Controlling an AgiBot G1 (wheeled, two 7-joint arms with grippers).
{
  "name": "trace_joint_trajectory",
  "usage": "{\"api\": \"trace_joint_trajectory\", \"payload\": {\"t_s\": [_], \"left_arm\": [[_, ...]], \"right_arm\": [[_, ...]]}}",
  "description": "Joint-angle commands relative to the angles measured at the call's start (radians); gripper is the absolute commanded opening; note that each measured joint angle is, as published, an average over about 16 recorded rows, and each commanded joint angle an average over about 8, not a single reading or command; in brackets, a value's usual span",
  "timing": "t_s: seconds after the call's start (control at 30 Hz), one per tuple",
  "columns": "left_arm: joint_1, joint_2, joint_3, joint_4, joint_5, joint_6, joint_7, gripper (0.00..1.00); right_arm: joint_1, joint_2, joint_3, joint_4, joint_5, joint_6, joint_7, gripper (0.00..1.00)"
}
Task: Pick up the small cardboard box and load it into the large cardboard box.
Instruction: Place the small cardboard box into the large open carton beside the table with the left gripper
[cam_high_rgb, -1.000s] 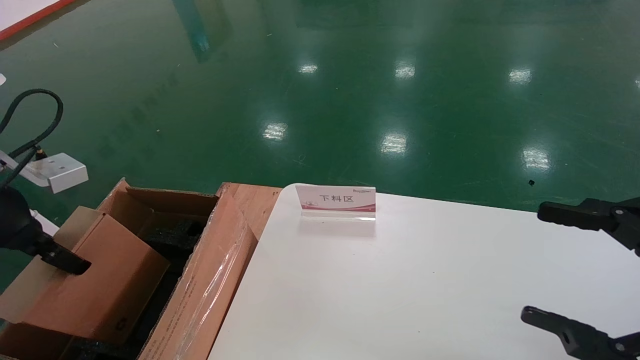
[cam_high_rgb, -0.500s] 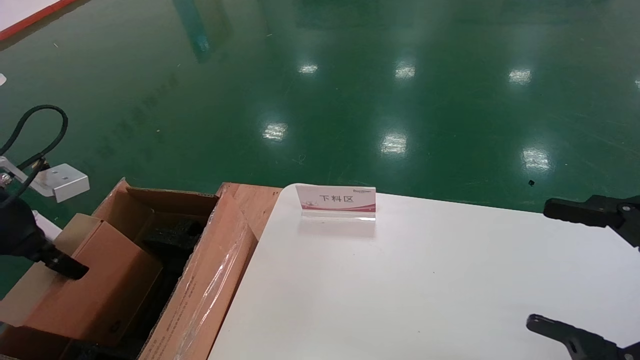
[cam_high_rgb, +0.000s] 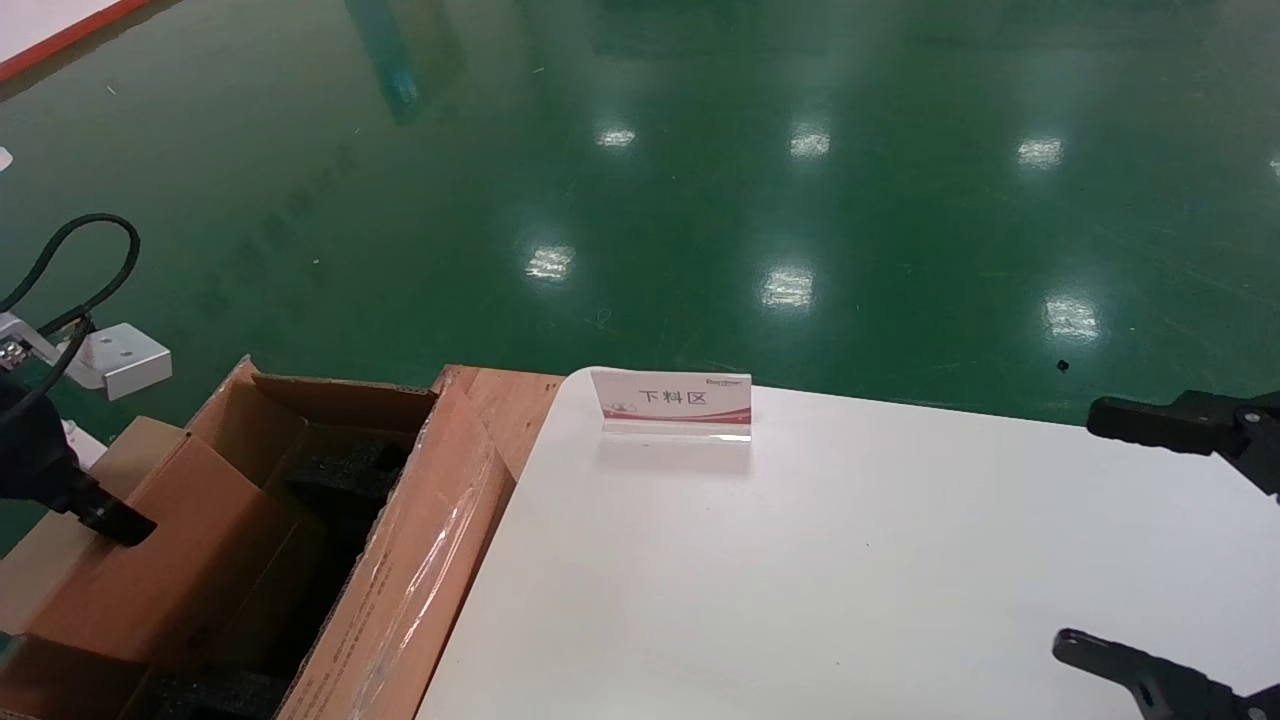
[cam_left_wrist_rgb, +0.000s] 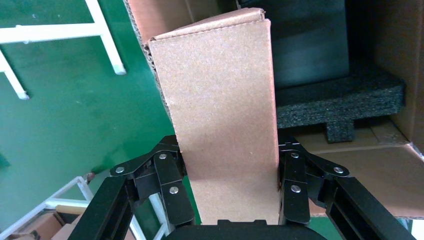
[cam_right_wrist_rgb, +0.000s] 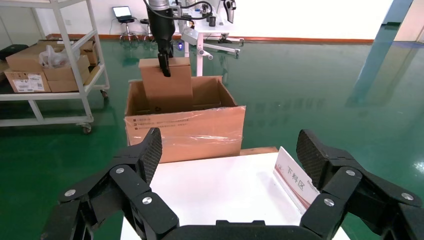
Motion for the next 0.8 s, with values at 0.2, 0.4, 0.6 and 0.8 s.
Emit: {"api": "trace_joint_trajectory", "payload": {"t_s": [0.2, 0.4, 0.6, 0.8], "left_arm": [[0.014, 0.005, 0.003, 0.018, 0.016, -0.020, 0.011, 0.00], [0.031, 0.010, 0.005, 0.042, 0.024, -0.042, 0.027, 0.00], [0.057, 0.015, 0.006, 0.068, 0.021, -0.068, 0.040, 0.00], [0.083, 0.023, 0.006, 0.095, 0.015, -0.093, 0.056, 0.00]], "right_arm": [[0.000, 0.000, 0.000, 0.000, 0.000, 0.000, 0.000, 1.00], [0.000, 0.000, -0.001, 0.000, 0.000, 0.000, 0.000, 1.00], [0.000, 0.000, -0.001, 0.000, 0.001, 0.000, 0.000, 1.00], [0.000, 0.001, -0.001, 0.000, 0.001, 0.001, -0.001, 1.00]]}}
